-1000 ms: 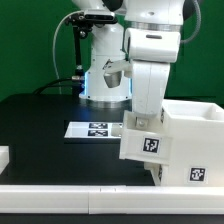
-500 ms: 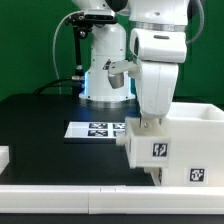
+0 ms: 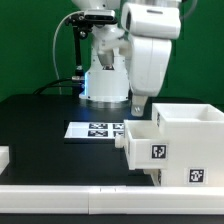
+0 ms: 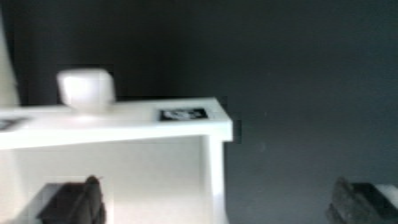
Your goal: Assemble drawer
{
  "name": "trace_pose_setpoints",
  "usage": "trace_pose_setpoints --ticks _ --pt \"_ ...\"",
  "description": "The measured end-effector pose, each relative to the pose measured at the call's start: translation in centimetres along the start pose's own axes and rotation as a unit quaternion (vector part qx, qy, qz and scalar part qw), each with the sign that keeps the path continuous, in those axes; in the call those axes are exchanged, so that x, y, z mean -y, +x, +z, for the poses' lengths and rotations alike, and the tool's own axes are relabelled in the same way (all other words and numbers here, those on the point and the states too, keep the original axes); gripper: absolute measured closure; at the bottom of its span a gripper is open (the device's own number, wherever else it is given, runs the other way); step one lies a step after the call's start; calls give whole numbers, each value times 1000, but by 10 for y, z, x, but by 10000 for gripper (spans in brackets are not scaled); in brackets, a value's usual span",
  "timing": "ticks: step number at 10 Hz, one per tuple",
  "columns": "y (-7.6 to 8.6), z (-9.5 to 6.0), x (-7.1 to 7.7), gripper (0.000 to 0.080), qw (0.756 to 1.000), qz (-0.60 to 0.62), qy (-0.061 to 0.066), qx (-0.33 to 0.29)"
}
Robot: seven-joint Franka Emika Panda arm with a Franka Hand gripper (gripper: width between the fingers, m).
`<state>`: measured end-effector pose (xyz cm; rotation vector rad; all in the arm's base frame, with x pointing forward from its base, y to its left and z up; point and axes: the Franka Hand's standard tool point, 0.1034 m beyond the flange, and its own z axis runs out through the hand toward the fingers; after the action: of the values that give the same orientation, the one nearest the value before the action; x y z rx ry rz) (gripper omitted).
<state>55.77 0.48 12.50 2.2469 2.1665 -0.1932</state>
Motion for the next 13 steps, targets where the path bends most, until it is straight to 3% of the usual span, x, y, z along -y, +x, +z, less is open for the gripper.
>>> trace_pose_setpoints --ticks 1,2,4,6,7,11,12,13 --pt "-6 -9 -11 155 1000 -11 3 -5" --pt "-19 -8 -19 155 999 -23 3 -48" --pt "-40 18 -24 151 996 -9 19 -91" --pt "-48 37 -35 151 988 -8 13 -153" --pt "-52 38 -34 151 988 -2 16 -154" --pt "-51 44 -29 151 988 4 17 -153" --pt "-46 50 -21 151 988 8 27 -154" --pt "-41 54 -17 151 988 7 28 -154"
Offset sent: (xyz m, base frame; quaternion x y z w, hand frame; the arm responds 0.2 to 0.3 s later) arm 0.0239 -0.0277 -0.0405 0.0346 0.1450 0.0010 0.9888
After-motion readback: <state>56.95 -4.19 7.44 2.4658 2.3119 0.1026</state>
